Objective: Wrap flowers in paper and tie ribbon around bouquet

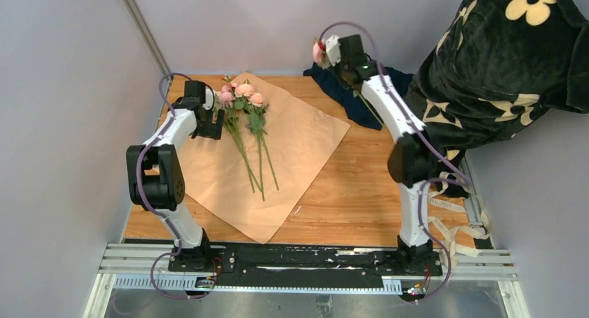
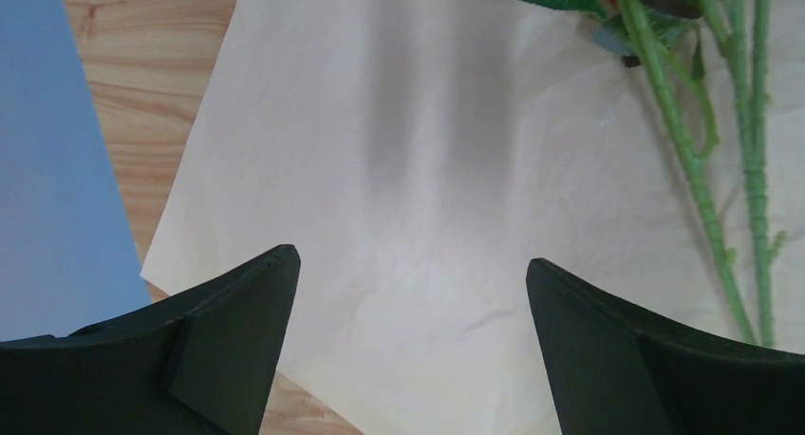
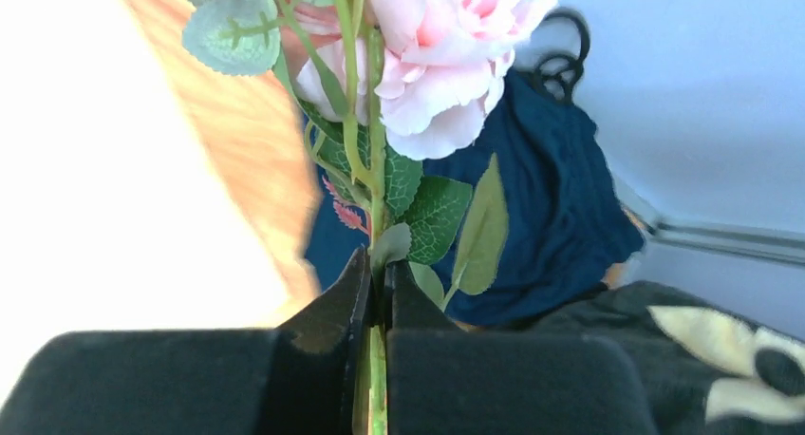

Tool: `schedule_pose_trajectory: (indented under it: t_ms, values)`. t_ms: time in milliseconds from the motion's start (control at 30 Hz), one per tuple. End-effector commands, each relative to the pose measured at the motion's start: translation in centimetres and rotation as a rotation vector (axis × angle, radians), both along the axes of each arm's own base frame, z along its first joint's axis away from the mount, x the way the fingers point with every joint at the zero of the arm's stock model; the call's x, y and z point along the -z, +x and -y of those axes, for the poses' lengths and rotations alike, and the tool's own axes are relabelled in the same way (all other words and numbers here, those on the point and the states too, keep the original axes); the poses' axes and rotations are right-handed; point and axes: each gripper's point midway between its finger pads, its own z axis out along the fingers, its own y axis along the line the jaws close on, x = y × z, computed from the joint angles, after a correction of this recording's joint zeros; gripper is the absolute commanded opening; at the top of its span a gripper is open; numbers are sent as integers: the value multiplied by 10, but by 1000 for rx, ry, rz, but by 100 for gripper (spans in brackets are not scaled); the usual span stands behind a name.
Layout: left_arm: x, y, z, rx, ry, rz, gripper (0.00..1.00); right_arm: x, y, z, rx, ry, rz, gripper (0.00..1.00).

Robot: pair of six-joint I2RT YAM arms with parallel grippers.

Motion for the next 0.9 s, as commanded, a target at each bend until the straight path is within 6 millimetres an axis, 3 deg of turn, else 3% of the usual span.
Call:
schedule_pose_trajectory:
  t_ms: [0,33,100,167,300,433,500,533,600,667,733,833,867]
  values:
    - [9,5,-14,63,117,-48,100,-136,-83,-88,-103,755,45,0]
    - [10,6,-14,66,119,-52,100,-134,-105,-113,-188,891,-52,0]
    - [12,5,-14,73,119,-60,100,-161,-133,-170,-319,1291,-187,0]
    - [15,3,-13,83,116,-73,100,-152,-148,-216,-342,1446,-301,0]
    - [18,-7,-16,100,133,-106,100,-112,-137,-296,-311,1431,-393,0]
    - [18,-21,-28,104,185,-121,100,-63,-112,-347,-215,1378,-413,0]
    - [19,-27,-35,100,199,-132,100,-50,-95,-358,-166,1396,-385,1]
    - [19,-30,-37,99,199,-136,100,-39,-81,-358,-121,1392,-354,8]
    - [21,-34,-40,98,204,-149,100,-16,-64,-357,-69,1339,-305,33]
    - [22,-37,-41,102,209,-157,100,4,-60,-356,-79,1269,-304,67]
    - [22,-40,-43,105,219,-164,100,14,-68,-347,-117,1172,-345,76]
    - [20,-45,-49,105,249,-174,100,3,-91,-302,-176,912,-312,80]
    - [19,-47,-52,104,257,-182,100,-2,-97,-268,-158,785,-255,82]
